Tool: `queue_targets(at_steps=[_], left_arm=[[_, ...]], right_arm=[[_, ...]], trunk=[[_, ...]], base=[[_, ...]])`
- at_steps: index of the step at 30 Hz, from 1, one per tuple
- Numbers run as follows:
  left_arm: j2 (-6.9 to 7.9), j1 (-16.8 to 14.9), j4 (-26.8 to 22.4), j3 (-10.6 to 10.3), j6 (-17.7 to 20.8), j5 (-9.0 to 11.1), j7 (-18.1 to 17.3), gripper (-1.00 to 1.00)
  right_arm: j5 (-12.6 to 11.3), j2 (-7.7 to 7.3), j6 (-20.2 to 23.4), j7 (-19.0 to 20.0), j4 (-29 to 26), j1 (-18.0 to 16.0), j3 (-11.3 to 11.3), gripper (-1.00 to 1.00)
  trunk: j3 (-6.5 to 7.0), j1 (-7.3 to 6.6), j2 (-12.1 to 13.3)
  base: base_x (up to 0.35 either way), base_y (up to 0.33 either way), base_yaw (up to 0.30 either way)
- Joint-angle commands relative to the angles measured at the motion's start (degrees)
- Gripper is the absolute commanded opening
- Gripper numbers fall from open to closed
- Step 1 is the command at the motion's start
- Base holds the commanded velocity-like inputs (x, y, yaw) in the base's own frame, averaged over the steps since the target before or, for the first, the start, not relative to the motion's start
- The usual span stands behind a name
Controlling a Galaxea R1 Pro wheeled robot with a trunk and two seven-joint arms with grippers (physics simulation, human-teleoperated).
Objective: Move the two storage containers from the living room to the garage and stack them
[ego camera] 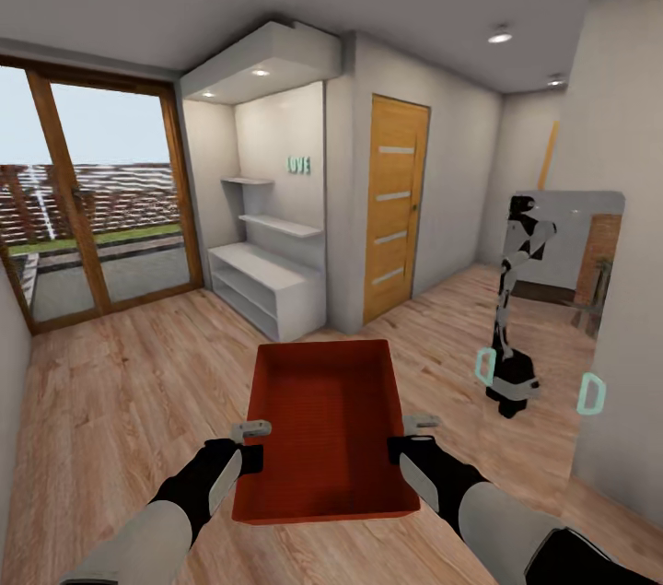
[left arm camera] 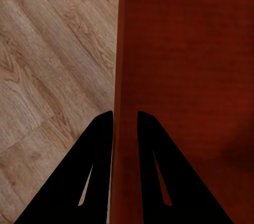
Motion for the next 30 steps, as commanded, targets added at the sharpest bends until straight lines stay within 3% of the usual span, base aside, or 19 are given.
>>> queue_targets(at_steps=[1, 30], left_arm=[[1.69, 0.08, -0.03, -0.32, 0.49, -1.13, 1.24, -1.00], [1.69, 0.08, -0.03, -0.32, 0.49, -1.13, 1.24, -1.00]], right_arm=[[0.41, -0.05, 0.25, -0.39, -0.27, -0.11, -1.20, -1.00], [0.41, -0.14, 0.25, -0.39, -0.27, -0.11, -1.20, -1.00]], trunk=[[-0.02, 0.06, -0.04], [-0.02, 0.06, -0.04]], base=[[0.323, 0.000, 0.000], [0.323, 0.000, 0.000]])
